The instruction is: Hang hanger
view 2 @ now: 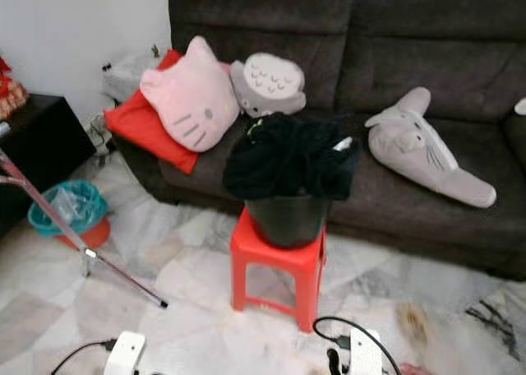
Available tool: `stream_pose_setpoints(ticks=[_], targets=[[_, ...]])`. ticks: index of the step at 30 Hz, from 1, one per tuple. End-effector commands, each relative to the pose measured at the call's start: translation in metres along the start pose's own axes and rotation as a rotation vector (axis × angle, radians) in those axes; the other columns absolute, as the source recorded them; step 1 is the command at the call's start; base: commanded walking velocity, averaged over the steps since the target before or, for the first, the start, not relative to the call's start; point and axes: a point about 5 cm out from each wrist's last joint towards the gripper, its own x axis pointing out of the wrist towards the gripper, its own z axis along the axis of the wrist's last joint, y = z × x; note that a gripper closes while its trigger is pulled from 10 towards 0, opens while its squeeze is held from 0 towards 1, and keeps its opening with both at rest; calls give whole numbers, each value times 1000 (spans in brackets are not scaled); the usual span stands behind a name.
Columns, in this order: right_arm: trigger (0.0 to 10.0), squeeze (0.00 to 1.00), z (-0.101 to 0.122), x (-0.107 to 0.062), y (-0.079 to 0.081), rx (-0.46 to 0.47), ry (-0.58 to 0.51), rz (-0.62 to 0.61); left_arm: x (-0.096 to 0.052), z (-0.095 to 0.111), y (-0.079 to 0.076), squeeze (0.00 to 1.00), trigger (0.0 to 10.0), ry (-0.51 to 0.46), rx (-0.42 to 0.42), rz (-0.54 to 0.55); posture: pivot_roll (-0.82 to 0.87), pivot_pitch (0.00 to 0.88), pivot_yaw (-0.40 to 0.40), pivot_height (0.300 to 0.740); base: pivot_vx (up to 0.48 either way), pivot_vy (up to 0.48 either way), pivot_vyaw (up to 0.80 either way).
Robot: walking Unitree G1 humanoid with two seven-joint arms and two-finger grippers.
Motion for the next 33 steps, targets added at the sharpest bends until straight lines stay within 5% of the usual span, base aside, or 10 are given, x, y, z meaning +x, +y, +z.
stream_pose_setpoints(ticks=[1, 23, 33], targets=[[10000, 0, -5, -2, -6, 1, 10, -20, 1, 4, -1, 0, 10000, -8, 8, -6, -58, 0, 47, 740, 281, 0, 0], [10000, 0, 19, 2, -17, 34, -97, -93, 1, 9, 1, 0, 10000, -20, 14, 9, -77, 0, 64, 740, 129, 0, 0], [10000, 0, 91, -12, -26, 41, -598, -139, 1, 9, 2, 0, 10000, -16, 27, 10, -101, 20, 68, 740, 0, 0, 0]])
